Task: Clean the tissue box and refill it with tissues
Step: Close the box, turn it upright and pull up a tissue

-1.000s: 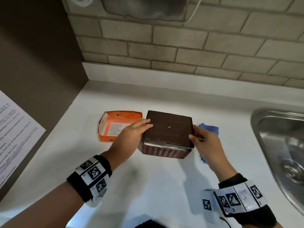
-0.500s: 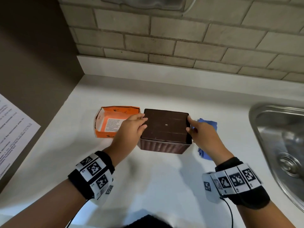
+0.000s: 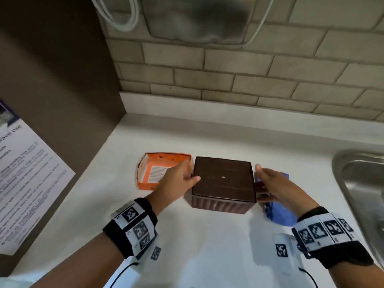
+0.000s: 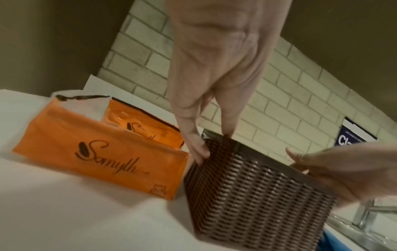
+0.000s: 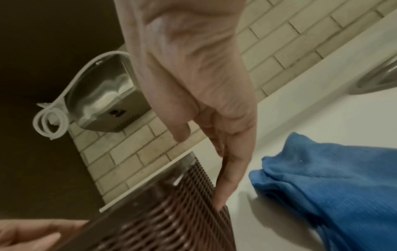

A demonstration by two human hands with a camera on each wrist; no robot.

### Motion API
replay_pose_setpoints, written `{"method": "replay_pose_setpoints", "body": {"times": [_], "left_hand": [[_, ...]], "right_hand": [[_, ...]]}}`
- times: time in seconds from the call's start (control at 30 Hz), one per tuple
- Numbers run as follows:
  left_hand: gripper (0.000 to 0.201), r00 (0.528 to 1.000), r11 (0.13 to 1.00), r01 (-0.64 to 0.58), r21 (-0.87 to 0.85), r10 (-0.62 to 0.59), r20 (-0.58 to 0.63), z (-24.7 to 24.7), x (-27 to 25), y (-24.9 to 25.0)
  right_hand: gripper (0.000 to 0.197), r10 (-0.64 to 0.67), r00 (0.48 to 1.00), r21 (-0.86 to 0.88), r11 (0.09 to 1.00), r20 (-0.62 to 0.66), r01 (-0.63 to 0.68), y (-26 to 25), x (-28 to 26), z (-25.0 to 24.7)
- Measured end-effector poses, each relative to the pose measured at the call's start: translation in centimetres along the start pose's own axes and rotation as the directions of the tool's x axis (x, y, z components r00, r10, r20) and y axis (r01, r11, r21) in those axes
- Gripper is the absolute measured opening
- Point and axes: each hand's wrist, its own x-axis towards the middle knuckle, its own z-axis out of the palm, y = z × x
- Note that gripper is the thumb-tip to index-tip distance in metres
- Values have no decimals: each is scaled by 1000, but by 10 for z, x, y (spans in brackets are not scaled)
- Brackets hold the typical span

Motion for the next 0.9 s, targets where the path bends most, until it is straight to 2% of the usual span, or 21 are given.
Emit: {"method": "replay_pose_setpoints", "body": {"times": [0.1,0.23,0.3,0.37,0.43,0.5,0.57,0.67,0.73,0.8,0.83,0.9], "left_hand": [[36,985,998,56,-24,-51,164,3,5,4],[39,984,997,52,55,-61,169,13,10,4],[43,993,989,45,139,-60,104,20,8,1],[45,999,992,41,120,-41,-1,23,-4,5],[39,991,998,-56,-29,52,-125,26,-20,12],[29,961,954,-207,-217,157,-226,26,-37,20],[21,960,895,-237,-378,157,-232,27,-49,25],[27,978,805,-168,-569,66,-197,30,-54,30],[29,982,761,-134,-635,19,-186,32,-54,28],[13,987,739,-111,-664,3,-162,31,-55,27],[7,991,726,-97,-681,7,-134,29,-57,27],[20,995,702,-82,-707,22,-93,28,-59,27]], "right_hand": [[72,149,985,-23,989,85,-147,-2,-1,8],[84,159,982,-70,986,102,-152,-6,-6,12],[83,151,977,-47,988,148,-146,-8,-12,11],[79,110,982,5,994,153,-112,-10,-20,7],[80,65,990,58,996,128,-73,-7,-26,2],[83,37,992,134,990,122,-53,-2,-29,-4],[67,23,994,181,982,109,-42,0,-37,-6],[45,11,999,86,996,42,-14,6,-53,-2],[29,-64,998,102,993,2,63,16,-59,1],[12,-138,989,121,982,-61,145,27,-63,6],[8,-162,981,137,975,-104,176,33,-64,9],[17,-214,958,191,949,-190,249,45,-66,18]]}}
